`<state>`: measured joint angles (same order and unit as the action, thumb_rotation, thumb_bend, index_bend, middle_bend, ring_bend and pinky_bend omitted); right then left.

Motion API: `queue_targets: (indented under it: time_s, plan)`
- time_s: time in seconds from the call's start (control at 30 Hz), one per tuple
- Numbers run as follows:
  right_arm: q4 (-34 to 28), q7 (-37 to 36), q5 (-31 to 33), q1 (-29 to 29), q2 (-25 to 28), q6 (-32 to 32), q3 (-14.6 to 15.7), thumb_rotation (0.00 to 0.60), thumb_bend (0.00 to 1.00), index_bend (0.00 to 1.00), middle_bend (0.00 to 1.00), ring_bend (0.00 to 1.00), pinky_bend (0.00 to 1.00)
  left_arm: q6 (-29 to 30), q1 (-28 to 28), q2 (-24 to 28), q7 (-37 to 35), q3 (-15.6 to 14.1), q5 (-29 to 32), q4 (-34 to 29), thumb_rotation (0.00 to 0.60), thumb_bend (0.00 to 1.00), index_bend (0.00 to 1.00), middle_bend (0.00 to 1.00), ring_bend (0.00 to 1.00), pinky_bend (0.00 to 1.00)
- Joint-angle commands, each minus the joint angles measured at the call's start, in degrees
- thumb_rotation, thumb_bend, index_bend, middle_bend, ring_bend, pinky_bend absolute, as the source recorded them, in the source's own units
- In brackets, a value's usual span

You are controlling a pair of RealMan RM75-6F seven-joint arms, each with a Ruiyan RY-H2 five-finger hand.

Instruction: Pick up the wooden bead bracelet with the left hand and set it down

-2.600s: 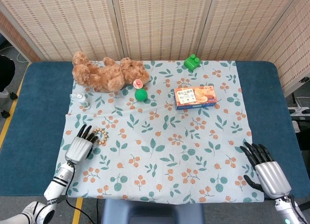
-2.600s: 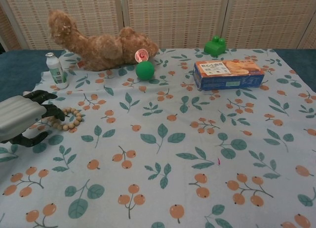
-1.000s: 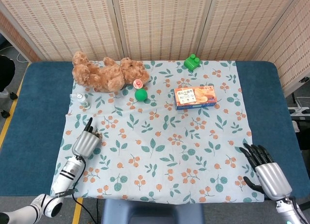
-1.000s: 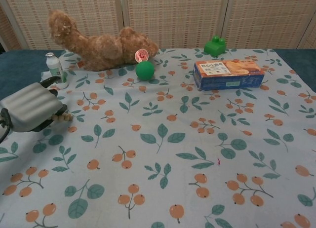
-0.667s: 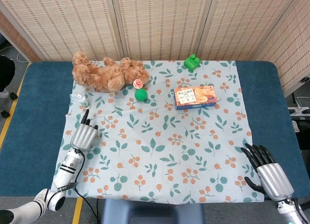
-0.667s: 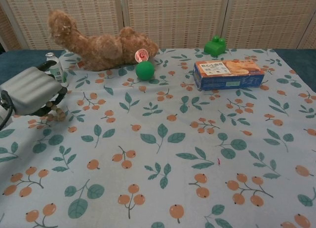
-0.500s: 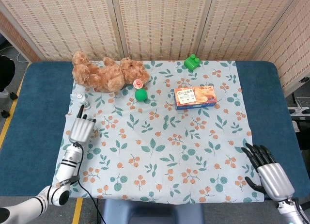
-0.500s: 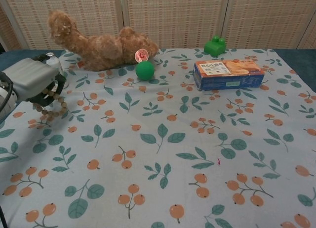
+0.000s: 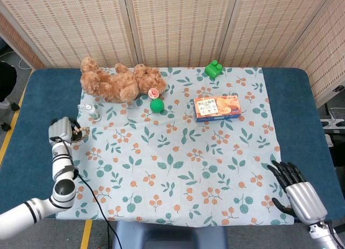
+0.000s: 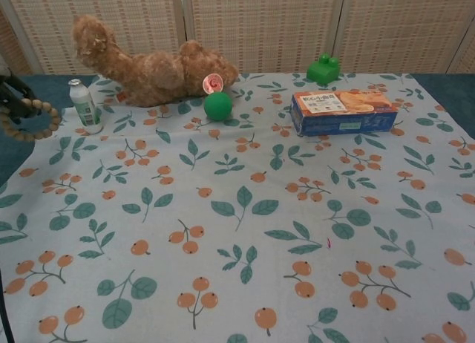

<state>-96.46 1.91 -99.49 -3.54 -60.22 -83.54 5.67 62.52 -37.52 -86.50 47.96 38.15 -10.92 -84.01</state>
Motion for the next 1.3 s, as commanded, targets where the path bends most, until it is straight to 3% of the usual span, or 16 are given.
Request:
queue_targets:
  time_s: [0.03, 0.17, 0.33, 0.57, 0.67, 0.77, 0.83, 0.93, 0.97, 1.1, 1.17, 1.3]
  plan:
    - [-0.1, 0.1, -0.3, 0.1, 0.0, -0.2, 0.1, 0.6, 0.22, 0.0, 0.0, 0.0, 0.0, -7.1, -0.2, 13.8, 4.5, 16.2, 37.4, -13.3, 0.6, 0.91, 0.75, 0.79, 0.41, 0.07]
    - [-0.1, 0.0, -0.5, 0.2, 0.0, -0.4, 0.2, 0.6, 0.22, 0.0, 0.0, 0.0, 0.0, -19.2, 3.4, 18.0, 1.1, 19.5, 52.5, -12.4, 0.6, 0.91, 0.72, 0.77, 0.41, 0.07]
    - [0.0, -0.1, -0.6, 0.2, 0.1, -0.6, 0.2, 0.6, 0.22, 0.0, 0.0, 0.0, 0.0, -33.2, 8.2, 19.7, -4.7, 18.9, 58.6, -11.5, 0.6, 0.91, 0.72, 0.76, 0.4, 0.06]
    - [-0.1, 0.0, -0.9, 0.2, -0.1, -0.4, 0.4, 0.6, 0.22, 0.0, 0.0, 0.0, 0.0, -46.6, 11.1, 18.6, -15.4, 13.1, 50.4, -9.1, 0.6, 0.92, 0.68, 0.75, 0.39, 0.05]
    - [0.0, -0.1, -1.0, 0.3, 0.0, -0.7, 0.4, 0.6, 0.22, 0.0, 0.0, 0.0, 0.0, -48.5, 10.1, 18.2, -21.4, 10.5, 47.1, -6.4, 0.6, 0.93, 0.68, 0.75, 0.39, 0.05]
    - [0.0, -0.2, -1.0, 0.4, 0.1, -0.9, 0.4, 0.6, 0.22, 0.0, 0.0, 0.0, 0.0, -49.7, 9.8, 17.7, -25.7, 9.6, 44.3, -4.6, 0.6, 0.92, 0.68, 0.75, 0.39, 0.05]
    - [0.0, -0.2, -1.0, 0.4, 0.1, -0.9, 0.4, 0.6, 0.22, 0.0, 0.0, 0.0, 0.0, -49.8, 9.9, 17.6, -26.3, 9.6, 43.9, -4.4, 0.6, 0.89, 0.66, 0.74, 0.38, 0.05]
    - [0.1, -0.1, -0.9, 0.4, 0.0, -0.6, 0.4, 0.6, 0.22, 0.0, 0.0, 0.0, 0.0, -51.1, 10.6, 16.0, -31.0, 9.4, 39.7, -2.6, 0.599, 0.72, 0.56, 0.69, 0.34, 0.03]
    - [0.1, 0.0, -0.8, 0.3, -0.1, -0.4, 0.4, 0.6, 0.22, 0.0, 0.0, 0.0, 0.0, -52.1, 11.2, 15.1, -33.2, 9.4, 37.5, -1.8, 0.569, 0.66, 0.51, 0.66, 0.32, 0.03]
    - [0.0, 0.4, -0.7, 0.2, -0.3, -0.1, 0.4, 0.6, 0.22, 0.0, 0.0, 0.0, 0.0, -59.2, 14.3, 11.2, -38.8, 10.5, 29.3, 2.5, 0.408, 0.58, 0.47, 0.61, 0.27, 0.02]
    - [-0.1, 0.5, -0.6, 0.2, -0.3, 0.0, 0.4, 0.6, 0.22, 0.0, 0.0, 0.0, 0.0, -62.8, 15.4, 9.9, -41.4, 11.2, 25.4, 4.1, 0.38, 0.55, 0.45, 0.59, 0.26, 0.02]
    - [-0.1, 0.6, -0.6, 0.2, -0.4, 0.1, 0.4, 0.6, 0.22, 0.0, 0.0, 0.0, 0.0, -66.7, 16.3, 8.4, -47.5, 11.8, 20.6, 6.2, 0.222, 0.54, 0.45, 0.58, 0.25, 0.02]
